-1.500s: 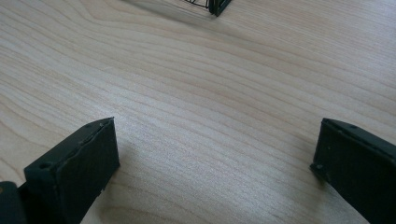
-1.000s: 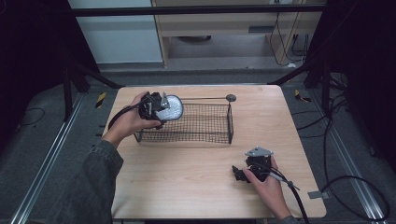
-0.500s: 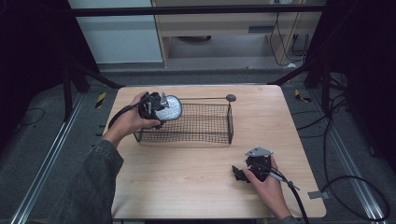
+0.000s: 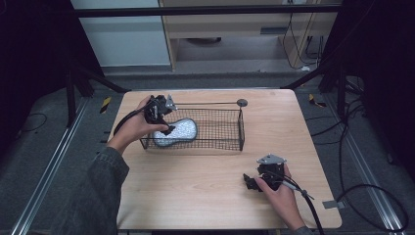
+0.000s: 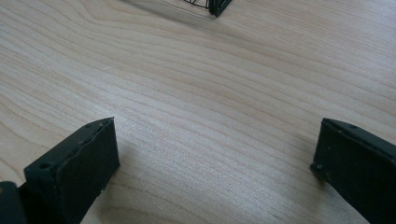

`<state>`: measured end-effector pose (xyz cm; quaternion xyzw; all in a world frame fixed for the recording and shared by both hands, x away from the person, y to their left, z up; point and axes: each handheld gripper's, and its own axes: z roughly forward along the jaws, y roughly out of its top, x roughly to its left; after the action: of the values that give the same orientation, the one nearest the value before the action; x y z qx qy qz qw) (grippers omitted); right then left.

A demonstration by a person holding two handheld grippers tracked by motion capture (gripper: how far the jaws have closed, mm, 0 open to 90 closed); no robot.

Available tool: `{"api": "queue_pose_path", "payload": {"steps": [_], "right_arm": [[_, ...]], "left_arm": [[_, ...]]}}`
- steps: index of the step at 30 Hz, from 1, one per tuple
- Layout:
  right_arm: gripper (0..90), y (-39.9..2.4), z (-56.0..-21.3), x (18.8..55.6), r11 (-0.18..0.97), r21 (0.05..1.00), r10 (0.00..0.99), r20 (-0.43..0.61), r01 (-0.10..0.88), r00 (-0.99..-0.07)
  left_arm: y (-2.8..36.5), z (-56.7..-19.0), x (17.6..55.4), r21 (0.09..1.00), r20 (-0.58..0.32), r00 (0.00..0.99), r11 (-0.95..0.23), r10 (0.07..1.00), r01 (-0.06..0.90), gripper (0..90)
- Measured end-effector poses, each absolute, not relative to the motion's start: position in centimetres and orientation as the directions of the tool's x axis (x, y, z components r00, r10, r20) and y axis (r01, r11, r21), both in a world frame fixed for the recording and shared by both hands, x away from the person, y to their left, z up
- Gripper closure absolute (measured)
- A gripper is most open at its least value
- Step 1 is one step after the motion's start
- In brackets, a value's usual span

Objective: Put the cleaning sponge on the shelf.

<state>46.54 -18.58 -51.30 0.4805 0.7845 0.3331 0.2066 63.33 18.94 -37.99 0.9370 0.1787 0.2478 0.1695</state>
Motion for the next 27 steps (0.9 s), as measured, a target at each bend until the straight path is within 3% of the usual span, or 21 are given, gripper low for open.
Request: {"api": "queue_pose_path", "payload": {"steps": [27], "right_arm": [[0.4,-18.6,-51.3,46.5,0.317,0.721,0.891,-0.005,0.616,-0.453]], "left_arm": [[18.2,-36.2,59.9,0.572,0.333,0.78,-0.771,0.53,0.28,5.0]]}}
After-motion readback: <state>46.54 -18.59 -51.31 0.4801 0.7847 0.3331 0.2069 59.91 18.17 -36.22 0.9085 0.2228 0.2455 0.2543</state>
